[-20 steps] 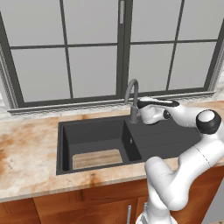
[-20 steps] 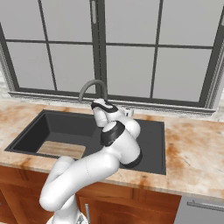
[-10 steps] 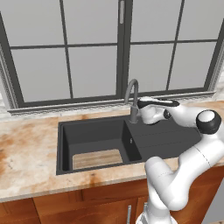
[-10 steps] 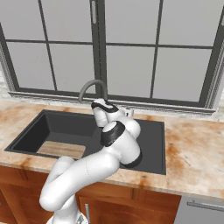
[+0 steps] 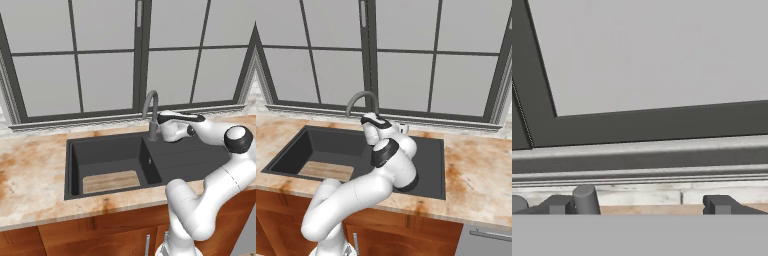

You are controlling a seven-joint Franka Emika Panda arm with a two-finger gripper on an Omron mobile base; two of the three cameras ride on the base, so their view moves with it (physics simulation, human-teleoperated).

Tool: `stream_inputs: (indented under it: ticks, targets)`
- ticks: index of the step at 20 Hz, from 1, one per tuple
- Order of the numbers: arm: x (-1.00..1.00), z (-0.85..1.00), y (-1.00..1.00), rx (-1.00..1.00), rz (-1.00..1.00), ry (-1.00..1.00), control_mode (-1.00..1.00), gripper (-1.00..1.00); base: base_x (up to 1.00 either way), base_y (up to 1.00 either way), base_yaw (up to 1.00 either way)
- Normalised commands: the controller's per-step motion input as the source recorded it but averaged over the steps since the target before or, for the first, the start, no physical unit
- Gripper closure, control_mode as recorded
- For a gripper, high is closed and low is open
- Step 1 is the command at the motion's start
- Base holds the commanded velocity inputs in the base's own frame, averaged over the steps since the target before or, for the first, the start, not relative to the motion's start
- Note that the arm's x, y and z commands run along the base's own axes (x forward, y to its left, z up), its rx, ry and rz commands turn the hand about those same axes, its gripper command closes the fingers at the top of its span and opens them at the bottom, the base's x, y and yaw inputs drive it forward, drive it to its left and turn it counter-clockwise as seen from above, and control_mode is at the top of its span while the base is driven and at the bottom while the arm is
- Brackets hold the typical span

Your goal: Turn on the sink faucet with hot water and rinse the cutting board for ten seconds, then turn off the faucet. Push the cutting board to reach the water if necessary.

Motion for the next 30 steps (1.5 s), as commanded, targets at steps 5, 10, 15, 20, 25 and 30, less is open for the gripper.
stream_inputs:
  ticks: [5, 10, 15, 20, 25, 30]
  targets:
    - [0.0, 0.0, -0.08, 0.0, 0.0, 0.0, -1.0, -1.0, 0.0, 0.0, 0.0]
    - [0.0, 0.0, -0.06, 0.0, 0.0, 0.0, -1.0, -1.0, 0.0, 0.0, 0.0]
    - [0.0, 0.0, -0.04, 0.0, 0.0, 0.0, -1.0, -1.0, 0.0, 0.0, 0.0]
    - [0.0, 0.0, -0.07, 0.0, 0.0, 0.0, -1.0, -1.0, 0.0, 0.0, 0.0]
    - [0.0, 0.0, -0.07, 0.0, 0.0, 0.0, -1.0, -1.0, 0.0, 0.0, 0.0]
    - [0.0, 0.0, -0.11, 0.0, 0.0, 0.0, -1.0, -1.0, 0.0, 0.0, 0.0]
